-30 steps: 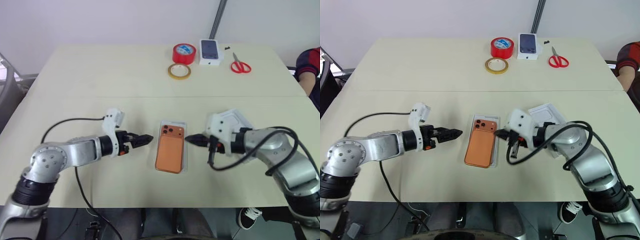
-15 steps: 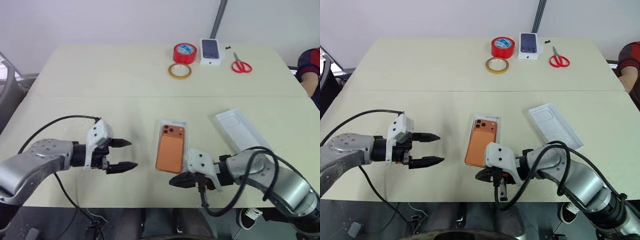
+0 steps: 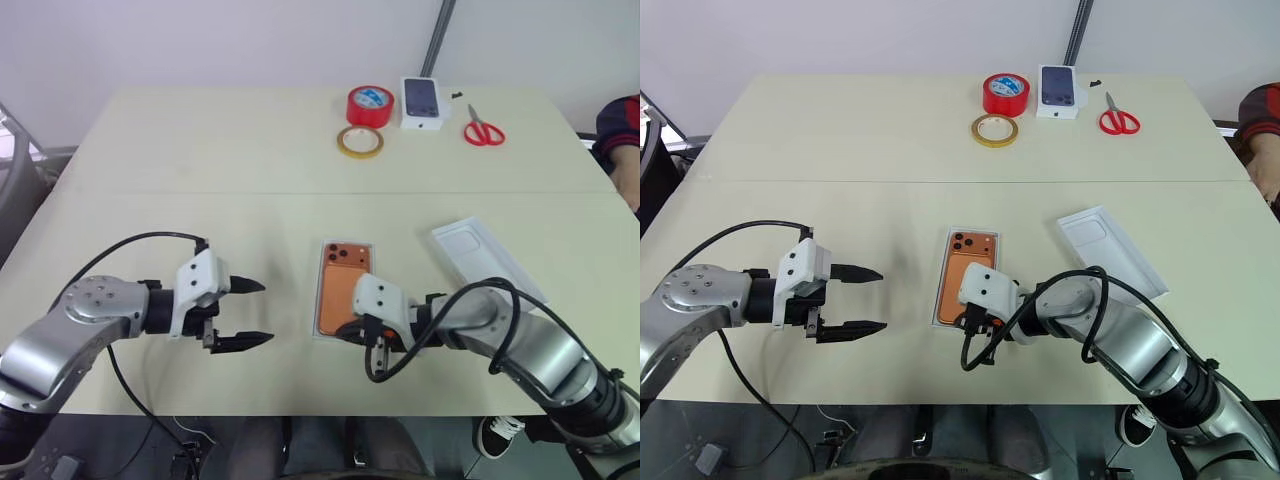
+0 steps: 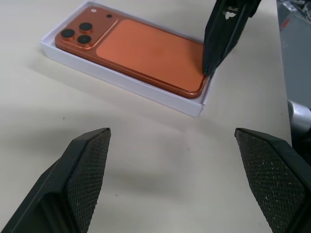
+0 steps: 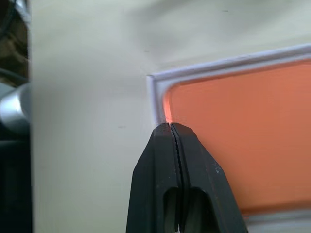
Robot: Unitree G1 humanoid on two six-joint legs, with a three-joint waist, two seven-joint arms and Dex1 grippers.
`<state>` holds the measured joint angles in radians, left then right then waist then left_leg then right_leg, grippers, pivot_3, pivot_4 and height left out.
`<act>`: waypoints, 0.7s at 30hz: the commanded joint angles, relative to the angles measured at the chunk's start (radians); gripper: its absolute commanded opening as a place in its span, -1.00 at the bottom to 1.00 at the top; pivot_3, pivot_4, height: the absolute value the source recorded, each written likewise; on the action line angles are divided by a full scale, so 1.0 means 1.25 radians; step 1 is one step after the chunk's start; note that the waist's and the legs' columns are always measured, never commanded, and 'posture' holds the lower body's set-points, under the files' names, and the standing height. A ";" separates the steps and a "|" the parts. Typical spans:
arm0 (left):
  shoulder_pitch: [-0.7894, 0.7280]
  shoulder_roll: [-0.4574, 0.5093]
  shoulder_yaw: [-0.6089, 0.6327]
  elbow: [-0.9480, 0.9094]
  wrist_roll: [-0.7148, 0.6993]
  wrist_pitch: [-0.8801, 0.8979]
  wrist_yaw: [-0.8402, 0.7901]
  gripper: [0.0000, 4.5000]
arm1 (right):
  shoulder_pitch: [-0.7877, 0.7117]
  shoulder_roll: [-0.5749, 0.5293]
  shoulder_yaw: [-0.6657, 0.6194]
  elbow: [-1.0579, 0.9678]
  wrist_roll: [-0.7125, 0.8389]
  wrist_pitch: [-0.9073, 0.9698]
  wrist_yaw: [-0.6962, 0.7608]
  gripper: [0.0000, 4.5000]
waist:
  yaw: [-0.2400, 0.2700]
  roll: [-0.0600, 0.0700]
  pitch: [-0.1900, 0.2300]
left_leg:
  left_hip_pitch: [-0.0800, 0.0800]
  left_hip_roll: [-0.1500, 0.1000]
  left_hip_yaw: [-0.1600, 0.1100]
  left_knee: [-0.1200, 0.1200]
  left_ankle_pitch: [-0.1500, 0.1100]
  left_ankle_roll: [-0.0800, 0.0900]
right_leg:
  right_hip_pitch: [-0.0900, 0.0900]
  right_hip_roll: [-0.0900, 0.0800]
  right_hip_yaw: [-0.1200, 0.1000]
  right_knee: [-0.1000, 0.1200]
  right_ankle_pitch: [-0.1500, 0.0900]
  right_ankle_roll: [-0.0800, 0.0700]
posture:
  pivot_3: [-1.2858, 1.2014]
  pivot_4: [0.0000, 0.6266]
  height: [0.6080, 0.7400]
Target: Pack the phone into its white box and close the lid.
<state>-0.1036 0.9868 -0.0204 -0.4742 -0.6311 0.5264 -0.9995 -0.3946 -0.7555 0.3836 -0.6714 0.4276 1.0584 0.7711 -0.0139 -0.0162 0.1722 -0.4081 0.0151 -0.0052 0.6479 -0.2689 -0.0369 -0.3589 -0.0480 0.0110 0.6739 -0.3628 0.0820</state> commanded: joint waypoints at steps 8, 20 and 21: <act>-0.118 -0.133 0.014 0.074 -0.033 0.241 0.189 0.53 | 0.015 -0.073 -0.201 0.013 0.031 -0.066 0.029 -1.00 | 0.002 0.000 0.000 | 0.000 0.000 0.000 0.002 0.000 0.001 | 0.001 0.001 0.000 0.001 0.000 0.000 | 0.03 -0.52 1.00; -0.260 -0.243 -0.214 0.172 0.186 0.217 0.217 -0.97 | 0.010 -0.128 -0.097 0.074 -0.123 -0.113 -0.022 -1.00 | 0.001 0.000 0.000 | 0.000 0.000 0.000 0.003 0.000 0.001 | 0.000 0.002 0.000 0.002 0.000 0.000 | 0.03 -0.52 1.00; -0.271 -0.253 -0.226 0.182 0.196 0.217 0.213 -0.97 | 0.002 -0.117 -0.085 0.078 -0.130 -0.110 -0.027 -1.00 | 0.000 0.000 0.000 | 0.000 0.000 0.000 0.003 0.000 0.001 | 0.000 0.002 0.000 0.002 0.000 0.000 | 0.03 -0.52 1.00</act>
<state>-0.4159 0.6801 -0.2809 -0.2476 -0.4154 0.8107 -0.7259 -0.3641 -0.9176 0.2680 -0.5742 0.2887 0.9300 0.7522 -0.0133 -0.0168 0.1720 -0.4085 0.0150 -0.0053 0.6520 -0.2694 -0.0358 -0.3586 -0.0455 0.0110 0.6772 -0.3626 0.0826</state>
